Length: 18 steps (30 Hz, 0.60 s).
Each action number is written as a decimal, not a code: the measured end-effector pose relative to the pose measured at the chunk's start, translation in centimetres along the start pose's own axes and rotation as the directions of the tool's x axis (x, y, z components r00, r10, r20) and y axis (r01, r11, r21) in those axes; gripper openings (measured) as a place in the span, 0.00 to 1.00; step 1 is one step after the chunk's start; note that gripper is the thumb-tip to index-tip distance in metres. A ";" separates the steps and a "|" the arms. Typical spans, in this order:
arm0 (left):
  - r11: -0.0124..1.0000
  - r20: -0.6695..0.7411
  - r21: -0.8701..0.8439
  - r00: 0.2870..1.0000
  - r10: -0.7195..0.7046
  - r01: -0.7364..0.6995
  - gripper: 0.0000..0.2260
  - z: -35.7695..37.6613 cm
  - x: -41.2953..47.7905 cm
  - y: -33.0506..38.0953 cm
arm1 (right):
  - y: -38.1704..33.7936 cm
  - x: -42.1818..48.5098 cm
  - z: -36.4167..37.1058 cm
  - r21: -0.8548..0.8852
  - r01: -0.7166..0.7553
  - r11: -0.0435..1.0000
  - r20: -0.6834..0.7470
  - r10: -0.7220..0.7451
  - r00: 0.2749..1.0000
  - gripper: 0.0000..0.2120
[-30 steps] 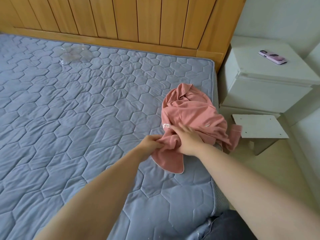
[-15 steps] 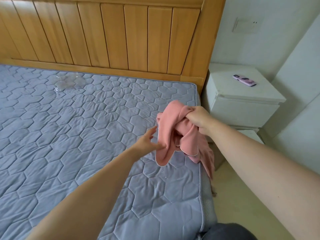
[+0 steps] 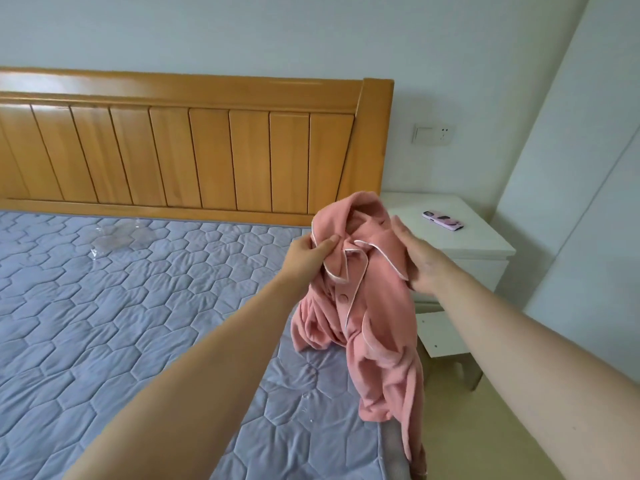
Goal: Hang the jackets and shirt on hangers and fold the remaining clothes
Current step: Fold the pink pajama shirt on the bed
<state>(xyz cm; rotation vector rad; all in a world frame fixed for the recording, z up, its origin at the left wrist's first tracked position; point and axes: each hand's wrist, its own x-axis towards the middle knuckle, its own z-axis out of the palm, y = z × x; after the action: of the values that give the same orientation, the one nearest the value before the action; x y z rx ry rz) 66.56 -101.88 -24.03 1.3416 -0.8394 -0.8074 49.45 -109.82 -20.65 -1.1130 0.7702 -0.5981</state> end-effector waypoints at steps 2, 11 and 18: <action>1.000 -0.024 0.023 1.000 -0.013 0.014 0.06 0.4 0.4 0.6 | 1.9 -1.0 -0.5 -0.184 -0.063 0.981 0.125 0.086 0.988 0.11; 0.917 0.149 0.393 0.989 0.006 -0.065 0.12 -1.6 -0.7 1.6 | 2.7 0.4 -0.3 -0.319 0.063 0.946 -0.347 -0.179 0.921 0.09; 0.884 0.112 0.462 0.994 0.020 -0.070 0.10 -4.8 -0.6 7.7 | -4.7 -2.1 2.0 -0.470 0.246 0.848 -0.343 -0.433 0.834 0.12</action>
<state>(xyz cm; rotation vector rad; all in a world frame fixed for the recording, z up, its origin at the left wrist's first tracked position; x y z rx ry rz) 70.61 -98.53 -16.63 1.7038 -1.1969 -0.6639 49.57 -108.66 -15.25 -1.5536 1.1287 -1.0583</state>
